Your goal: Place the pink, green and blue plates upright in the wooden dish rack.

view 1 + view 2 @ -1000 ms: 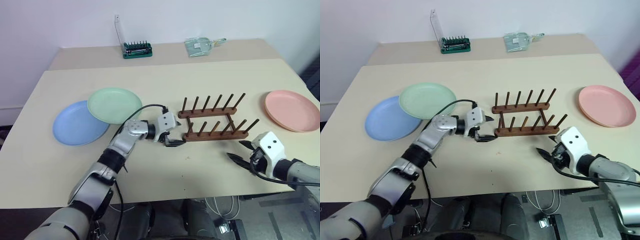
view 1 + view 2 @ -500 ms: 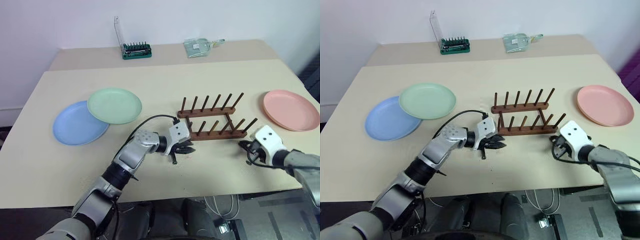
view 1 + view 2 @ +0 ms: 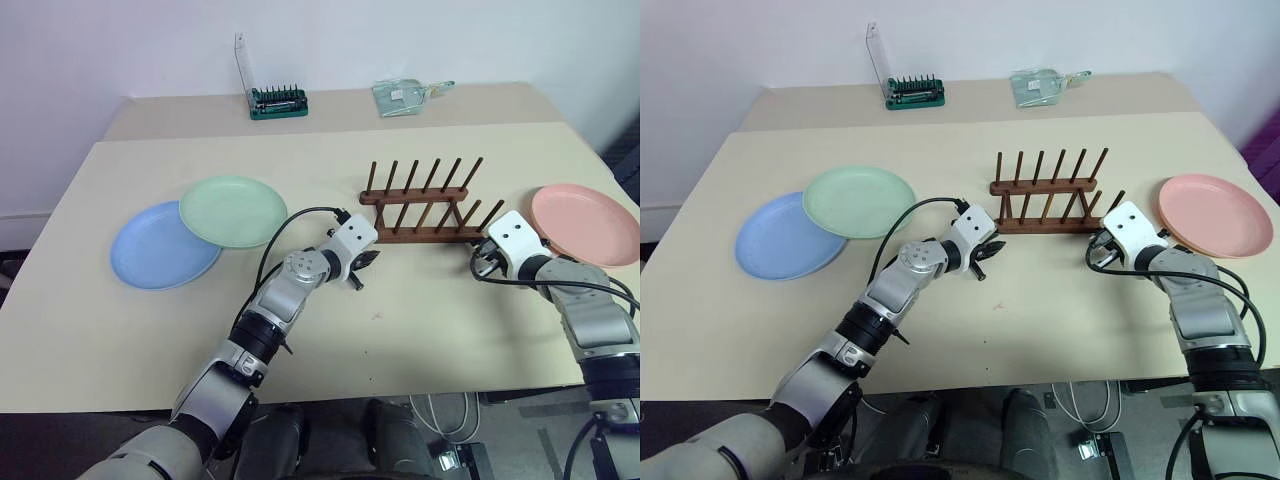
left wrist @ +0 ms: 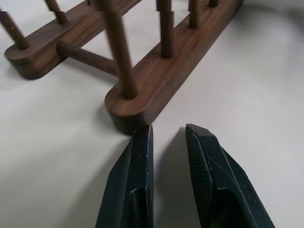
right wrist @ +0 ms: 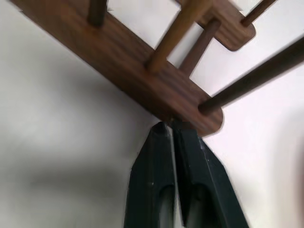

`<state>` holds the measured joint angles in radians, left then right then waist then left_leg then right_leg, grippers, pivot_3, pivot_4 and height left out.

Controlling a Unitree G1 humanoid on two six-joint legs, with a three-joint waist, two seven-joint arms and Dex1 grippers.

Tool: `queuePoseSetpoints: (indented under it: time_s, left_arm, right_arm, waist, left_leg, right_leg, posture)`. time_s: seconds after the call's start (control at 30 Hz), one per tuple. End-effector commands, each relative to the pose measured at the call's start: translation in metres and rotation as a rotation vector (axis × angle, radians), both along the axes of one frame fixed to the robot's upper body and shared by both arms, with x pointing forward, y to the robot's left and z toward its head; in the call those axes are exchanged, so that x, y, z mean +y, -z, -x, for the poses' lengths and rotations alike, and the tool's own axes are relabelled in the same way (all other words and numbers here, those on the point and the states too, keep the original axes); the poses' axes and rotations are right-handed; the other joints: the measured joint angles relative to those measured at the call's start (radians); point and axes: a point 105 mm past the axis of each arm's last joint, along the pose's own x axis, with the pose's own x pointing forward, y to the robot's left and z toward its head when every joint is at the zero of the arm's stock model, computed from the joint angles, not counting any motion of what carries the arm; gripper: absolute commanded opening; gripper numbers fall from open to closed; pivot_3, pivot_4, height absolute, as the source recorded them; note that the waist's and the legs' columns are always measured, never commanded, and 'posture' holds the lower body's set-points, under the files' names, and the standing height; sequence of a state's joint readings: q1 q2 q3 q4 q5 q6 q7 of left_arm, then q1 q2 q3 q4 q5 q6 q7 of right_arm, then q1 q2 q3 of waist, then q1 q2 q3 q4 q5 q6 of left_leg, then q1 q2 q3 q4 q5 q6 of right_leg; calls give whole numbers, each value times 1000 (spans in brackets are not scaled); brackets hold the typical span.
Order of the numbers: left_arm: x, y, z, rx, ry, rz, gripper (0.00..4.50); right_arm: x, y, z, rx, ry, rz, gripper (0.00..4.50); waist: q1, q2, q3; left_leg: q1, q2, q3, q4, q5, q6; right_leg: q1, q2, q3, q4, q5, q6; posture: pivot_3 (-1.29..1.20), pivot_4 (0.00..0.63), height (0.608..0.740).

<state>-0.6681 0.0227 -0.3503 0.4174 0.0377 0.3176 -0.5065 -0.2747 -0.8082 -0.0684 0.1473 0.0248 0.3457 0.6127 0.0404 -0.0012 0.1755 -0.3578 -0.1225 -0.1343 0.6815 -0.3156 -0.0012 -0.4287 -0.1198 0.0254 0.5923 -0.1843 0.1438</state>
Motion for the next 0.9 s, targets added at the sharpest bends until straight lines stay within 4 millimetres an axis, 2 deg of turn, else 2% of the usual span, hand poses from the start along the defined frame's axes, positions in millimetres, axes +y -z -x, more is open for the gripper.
queuePoseSetpoints:
  time_s: [0.03,0.1,0.17,0.37,0.5,0.6,0.63,0.77,0.8,0.9]
  left_arm:
    - [0,-13,10,-24,69,66,1058]
    - [0,-23,22,-38,146,114,1058]
    - [3,-32,34,-48,213,146,1058]
    - [12,-41,46,-34,260,177,1058]
    - [15,-42,48,-40,250,172,1058]
    - [18,-41,49,-41,236,161,1058]
    - [20,-42,50,-44,231,160,1058]
    - [28,-42,52,-41,201,159,1058]
    - [29,-42,53,-40,198,160,1058]
    - [34,-42,55,-33,190,164,1058]
  right_arm:
    - [-27,-36,12,-100,67,62,1843]
    - [-44,-48,21,-128,104,146,2870]
    - [-57,-47,28,-110,127,192,3759]
    - [-86,-26,19,-67,179,300,3759]
    - [-99,-15,7,-57,212,318,3759]
    - [-103,-16,-4,-72,224,302,2924]
    - [-102,-17,-7,-78,218,305,2525]
    - [-96,-27,-13,-135,189,305,410]
    - [-95,-30,-14,-153,182,309,49]
    - [-88,-55,-15,-250,147,355,49]
  waist:
    - [-2,1,0]
    - [-3,1,0]
    - [-5,2,0]
    - [-7,2,0]
    - [-13,2,0]
    - [-22,2,0]
    - [-27,2,0]
    - [-30,2,0]
    - [-30,2,0]
    - [-30,3,0]
  left_leg:
    - [0,0,0,0,0,0]
    - [-1,0,0,-1,0,0]
    - [-1,0,1,-1,0,0]
    - [1,0,2,-1,-3,5]
    - [1,0,2,-1,0,0]
    - [0,0,2,-1,0,0]
    - [0,0,1,-2,0,0]
    - [0,0,1,-3,0,0]
    - [0,0,1,-3,0,0]
    - [1,0,1,-3,0,0]
  right_leg:
    - [0,0,0,0,0,0]
    - [-1,0,0,0,0,0]
    - [-2,0,1,0,0,0]
    - [0,0,1,0,0,0]
    - [0,0,1,0,0,0]
    - [0,0,1,0,0,0]
    - [0,0,1,0,0,0]
    - [0,0,1,-2,0,0]
    - [0,0,1,-2,0,0]
    - [-1,0,1,-2,0,0]
  posture:
    - [0,150,738]
    - [0,150,738]
    - [0,150,738]
    - [0,150,738]
    - [0,150,738]
    - [0,150,738]
    - [0,150,738]
    - [0,150,738]
    - [0,150,738]
    - [0,150,738]
